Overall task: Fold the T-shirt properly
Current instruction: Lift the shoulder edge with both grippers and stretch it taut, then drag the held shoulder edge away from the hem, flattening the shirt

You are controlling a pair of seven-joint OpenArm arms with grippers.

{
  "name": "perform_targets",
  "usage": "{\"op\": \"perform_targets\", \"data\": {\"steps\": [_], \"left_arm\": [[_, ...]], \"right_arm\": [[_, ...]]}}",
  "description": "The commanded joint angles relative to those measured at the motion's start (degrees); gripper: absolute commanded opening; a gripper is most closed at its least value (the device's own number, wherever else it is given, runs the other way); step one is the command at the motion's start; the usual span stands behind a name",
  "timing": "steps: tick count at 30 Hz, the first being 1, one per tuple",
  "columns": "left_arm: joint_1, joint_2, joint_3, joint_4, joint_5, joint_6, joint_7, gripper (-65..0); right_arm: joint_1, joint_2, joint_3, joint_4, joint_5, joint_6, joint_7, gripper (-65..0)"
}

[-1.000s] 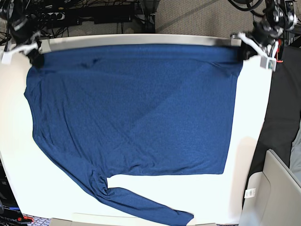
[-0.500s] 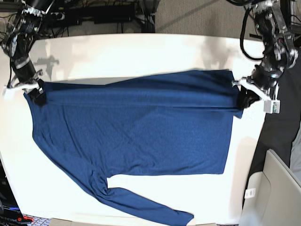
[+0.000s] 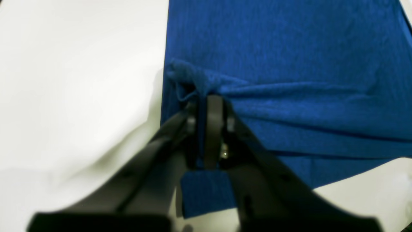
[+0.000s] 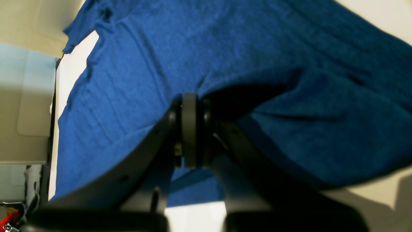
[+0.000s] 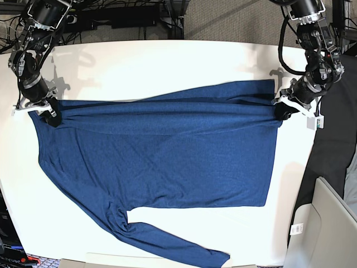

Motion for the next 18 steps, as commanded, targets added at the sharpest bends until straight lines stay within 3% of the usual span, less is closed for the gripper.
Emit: {"op": "perform_targets", "data": {"steps": [1, 4, 7, 9, 14, 18], "left_arm": [[-0.83, -1.86, -0.41, 1.05, -1.05, -0.24, -0.23, -54.0], [-0.83, -2.3, -0.94, 1.05, -1.14, 0.02, 2.23, -45.8], [0.84, -4.06, -2.35, 1.05, -1.31, 0.02, 3.02, -45.5], [2.24, -4.23, -3.58, 1.14, -1.49, 0.02, 3.29, -45.5], [4.27, -4.06, -4.9, 1.14, -3.6, 0.02, 10.32, -45.5], [4.09, -3.7, -4.72, 0.88, -3.69, 0.02, 10.67, -45.5]], "right_arm": [[0.39, 1.1, 0.31, 1.01, 0.98, 0.53, 1.28, -61.6], [-0.76, 1.71, 0.57, 1.1, 3.7, 0.44, 1.28, -51.7], [-2.34, 3.12, 0.4, 1.1, 8.27, 0.35, 1.2, -42.9], [-3.39, 3.65, 0.48, 1.45, 10.38, 0.35, 1.11, -42.4], [-7.44, 5.23, 1.54, 4.44, 11.88, 0.44, 1.11, -42.4], [-9.72, 5.23, 4.35, 7.17, 11.44, 0.44, 1.11, -42.4]]}}
